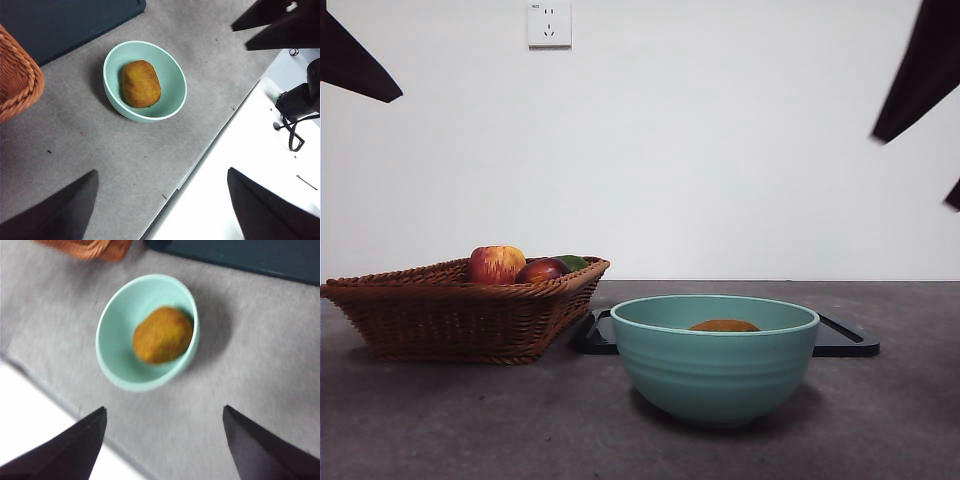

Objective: Pick up the wifruite, put it on the bowl, pick up the plate, put it on desk

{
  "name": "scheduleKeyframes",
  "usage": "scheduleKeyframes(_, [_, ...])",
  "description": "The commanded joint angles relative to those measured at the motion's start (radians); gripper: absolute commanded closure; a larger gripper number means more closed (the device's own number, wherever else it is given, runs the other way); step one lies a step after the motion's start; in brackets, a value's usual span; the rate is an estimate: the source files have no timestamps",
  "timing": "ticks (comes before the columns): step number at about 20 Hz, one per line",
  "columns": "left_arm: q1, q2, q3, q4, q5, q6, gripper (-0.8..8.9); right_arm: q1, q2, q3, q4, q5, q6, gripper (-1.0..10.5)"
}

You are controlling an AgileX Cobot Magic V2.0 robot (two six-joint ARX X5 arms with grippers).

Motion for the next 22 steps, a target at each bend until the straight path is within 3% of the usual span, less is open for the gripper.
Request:
scheduleKeyframes(1, [-0.005, 0.005, 0.006, 0.01, 0.003, 0.016, 4.07, 0.04, 0.051, -0.003, 0.072, 0.063, 0.08, 5.9])
scheduleKeyframes(10, [-0.005, 0.005, 0.006, 0.013, 0.003, 0.015, 4.07, 0.172, 0.365, -0.002, 0.338, 0.261, 0.126, 7.0])
scheduleKeyframes(16, [-0.005, 0.005, 0.006, 0.013, 0.003, 0.016, 4.07, 0.2, 0.477, 0.001, 0.397, 0.332, 0.126, 7.6])
scheduleKeyframes(22, [-0.005, 0.005, 0.006, 0.013, 0.003, 0.015, 4.07, 0.204, 0.533, 0.001, 0.446, 0.331, 0.126, 8.2])
